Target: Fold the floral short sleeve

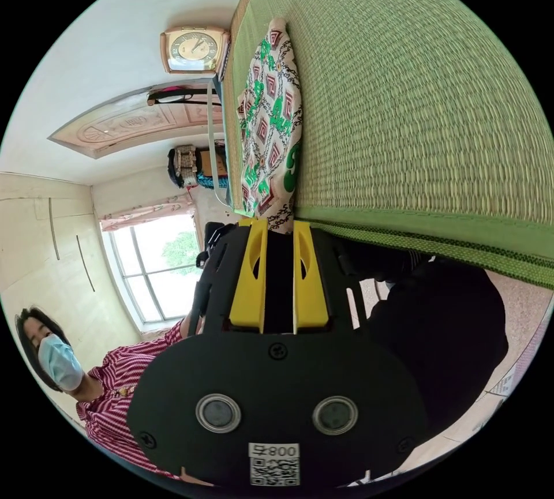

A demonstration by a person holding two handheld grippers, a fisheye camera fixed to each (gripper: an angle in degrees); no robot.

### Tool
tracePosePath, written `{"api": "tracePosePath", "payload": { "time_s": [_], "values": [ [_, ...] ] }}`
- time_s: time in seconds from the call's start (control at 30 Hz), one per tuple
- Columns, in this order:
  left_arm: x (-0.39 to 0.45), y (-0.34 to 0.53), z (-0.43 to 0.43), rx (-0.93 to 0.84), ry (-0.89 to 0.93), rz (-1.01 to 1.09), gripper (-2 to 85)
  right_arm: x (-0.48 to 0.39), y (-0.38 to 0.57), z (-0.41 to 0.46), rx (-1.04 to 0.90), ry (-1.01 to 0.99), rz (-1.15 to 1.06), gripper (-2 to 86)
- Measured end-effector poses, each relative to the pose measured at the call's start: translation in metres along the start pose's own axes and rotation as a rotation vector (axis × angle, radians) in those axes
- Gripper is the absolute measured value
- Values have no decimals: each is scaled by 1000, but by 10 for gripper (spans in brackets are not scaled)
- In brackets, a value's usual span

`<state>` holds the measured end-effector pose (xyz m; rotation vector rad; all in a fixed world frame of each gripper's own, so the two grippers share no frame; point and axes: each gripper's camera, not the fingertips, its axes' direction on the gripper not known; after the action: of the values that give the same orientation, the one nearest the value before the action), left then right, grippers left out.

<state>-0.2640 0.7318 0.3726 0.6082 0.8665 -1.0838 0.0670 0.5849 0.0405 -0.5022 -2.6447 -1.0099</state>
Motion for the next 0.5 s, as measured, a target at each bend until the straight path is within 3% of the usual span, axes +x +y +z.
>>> {"api": "tracePosePath", "payload": {
  "time_s": [0.5],
  "values": [
    [2,-4,-3,-4,-99,28,17,5,-1,40,-39,-5,10,9]
  ]
}}
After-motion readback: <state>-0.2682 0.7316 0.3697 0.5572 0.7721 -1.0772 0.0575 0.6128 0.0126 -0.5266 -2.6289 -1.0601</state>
